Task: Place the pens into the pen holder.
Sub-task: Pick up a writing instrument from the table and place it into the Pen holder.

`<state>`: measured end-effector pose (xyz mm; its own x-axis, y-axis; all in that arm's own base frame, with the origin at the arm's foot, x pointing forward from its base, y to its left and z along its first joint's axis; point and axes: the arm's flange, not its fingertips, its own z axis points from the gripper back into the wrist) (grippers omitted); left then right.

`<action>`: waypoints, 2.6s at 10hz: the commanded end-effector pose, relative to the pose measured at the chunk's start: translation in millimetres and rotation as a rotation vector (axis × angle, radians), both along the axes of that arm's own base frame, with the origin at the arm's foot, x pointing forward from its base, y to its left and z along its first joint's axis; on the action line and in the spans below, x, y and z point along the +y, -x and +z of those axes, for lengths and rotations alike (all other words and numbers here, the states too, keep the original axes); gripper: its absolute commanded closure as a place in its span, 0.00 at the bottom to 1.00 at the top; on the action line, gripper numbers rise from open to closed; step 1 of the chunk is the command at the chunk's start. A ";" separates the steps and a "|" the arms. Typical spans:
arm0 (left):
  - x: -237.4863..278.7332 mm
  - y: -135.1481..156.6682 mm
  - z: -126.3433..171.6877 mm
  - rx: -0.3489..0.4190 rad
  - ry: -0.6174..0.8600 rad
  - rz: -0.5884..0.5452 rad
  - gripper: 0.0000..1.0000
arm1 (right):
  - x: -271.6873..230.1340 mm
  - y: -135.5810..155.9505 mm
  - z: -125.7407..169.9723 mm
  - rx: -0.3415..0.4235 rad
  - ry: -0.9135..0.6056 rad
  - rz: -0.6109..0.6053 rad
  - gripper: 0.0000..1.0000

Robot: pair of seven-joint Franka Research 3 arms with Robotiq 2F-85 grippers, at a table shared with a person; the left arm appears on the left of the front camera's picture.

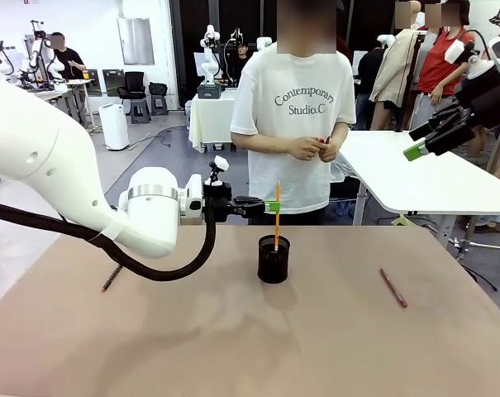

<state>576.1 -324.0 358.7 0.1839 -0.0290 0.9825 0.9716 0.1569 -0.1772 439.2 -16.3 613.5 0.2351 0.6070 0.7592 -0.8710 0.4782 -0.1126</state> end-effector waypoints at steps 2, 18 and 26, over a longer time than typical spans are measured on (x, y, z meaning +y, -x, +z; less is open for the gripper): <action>-3.0 -11.4 -4.2 -0.001 0.016 0.040 0.41 | -0.1 -0.7 0.9 -0.011 -0.009 0.009 0.00; 59.7 28.0 73.2 0.027 -0.089 0.028 0.00 | -0.1 -0.7 0.9 -0.011 -0.009 0.009 0.00; 167.6 81.6 163.0 0.097 -0.665 0.033 0.00 | -0.1 -0.7 0.9 -0.011 -0.009 0.009 0.00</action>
